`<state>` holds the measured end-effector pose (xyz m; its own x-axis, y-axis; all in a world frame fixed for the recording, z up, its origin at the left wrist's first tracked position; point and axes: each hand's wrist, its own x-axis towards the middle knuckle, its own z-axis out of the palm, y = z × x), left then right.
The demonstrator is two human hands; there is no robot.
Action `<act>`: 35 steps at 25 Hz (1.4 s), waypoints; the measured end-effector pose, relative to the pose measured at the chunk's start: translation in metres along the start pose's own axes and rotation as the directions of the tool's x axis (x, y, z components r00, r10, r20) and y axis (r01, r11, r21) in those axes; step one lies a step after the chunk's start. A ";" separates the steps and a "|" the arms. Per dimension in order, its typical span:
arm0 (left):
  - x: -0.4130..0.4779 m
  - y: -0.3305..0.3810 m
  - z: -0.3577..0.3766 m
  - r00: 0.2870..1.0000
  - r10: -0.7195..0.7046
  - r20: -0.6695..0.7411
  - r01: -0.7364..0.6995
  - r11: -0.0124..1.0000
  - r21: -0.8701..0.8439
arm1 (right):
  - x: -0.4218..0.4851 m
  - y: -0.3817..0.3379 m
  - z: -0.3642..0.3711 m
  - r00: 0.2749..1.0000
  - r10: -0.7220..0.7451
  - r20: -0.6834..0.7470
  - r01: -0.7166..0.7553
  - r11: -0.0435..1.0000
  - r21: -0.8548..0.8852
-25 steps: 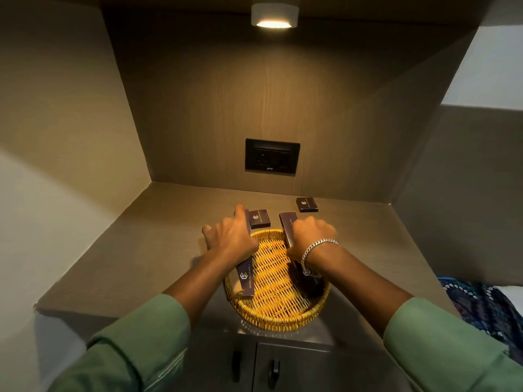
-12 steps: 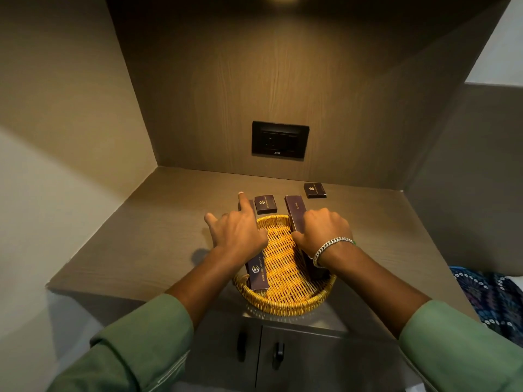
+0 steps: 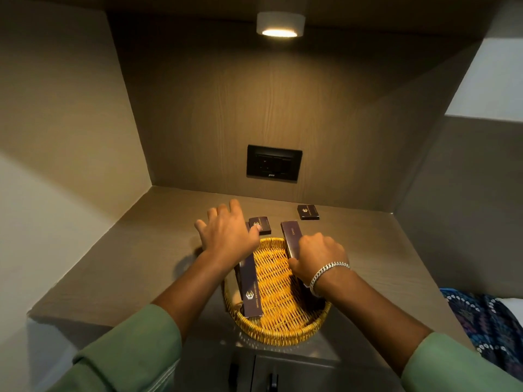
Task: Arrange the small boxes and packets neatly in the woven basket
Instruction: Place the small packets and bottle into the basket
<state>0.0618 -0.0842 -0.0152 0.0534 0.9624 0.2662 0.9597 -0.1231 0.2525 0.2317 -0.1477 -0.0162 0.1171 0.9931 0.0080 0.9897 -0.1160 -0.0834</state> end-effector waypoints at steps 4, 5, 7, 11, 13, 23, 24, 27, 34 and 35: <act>0.039 0.007 -0.003 0.994 0.081 -0.068 -0.088 0.990 -0.110 | 0.028 0.017 -0.016 0.989 0.034 -0.143 -0.019 0.994 0.106; 0.050 0.012 -0.002 0.992 0.122 -0.004 -0.122 0.982 -0.142 | 0.043 0.025 -0.019 0.981 0.053 -0.185 -0.027 0.990 0.141; 0.073 0.022 0.004 0.954 0.175 0.244 -0.122 0.969 -0.216 | 0.079 0.046 -0.023 0.974 0.083 -0.212 -0.041 0.980 0.195; 0.098 0.035 0.026 0.799 0.141 0.585 -0.132 0.989 -0.058 | 0.142 0.082 0.004 0.999 0.019 0.041 -0.027 0.977 0.213; 0.101 0.040 0.037 0.759 0.126 0.639 -0.154 0.988 -0.012 | 0.160 0.088 0.021 0.990 -0.027 0.141 -0.004 0.976 0.217; 0.083 0.036 -0.003 0.883 0.291 0.367 -0.105 0.887 -0.450 | 0.170 0.092 0.008 0.993 -0.118 -0.020 0.119 0.957 0.264; 0.070 0.037 -0.012 0.893 0.322 0.315 -0.132 0.856 -0.499 | 0.162 0.094 0.002 0.992 -0.113 -0.056 0.125 0.944 0.305; 0.022 0.038 -0.030 0.892 0.378 0.248 -0.232 0.854 -0.466 | 0.135 0.093 -0.021 0.977 -0.129 -0.167 0.187 0.896 0.402; -0.061 0.033 -0.024 0.689 0.514 0.511 -0.497 0.848 -0.184 | 0.052 0.073 -0.051 0.947 -0.158 -0.279 0.274 0.851 0.447; -0.067 0.032 -0.022 0.651 0.540 0.533 -0.532 0.826 -0.187 | 0.042 0.071 -0.053 0.948 -0.163 -0.275 0.277 0.848 0.452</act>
<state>0.0828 -0.1576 -0.0042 0.7003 0.6892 -0.1861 0.7126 -0.6589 0.2411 0.3112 -0.1147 0.0308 -0.0281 0.9550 0.2951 0.8346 0.1849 -0.5189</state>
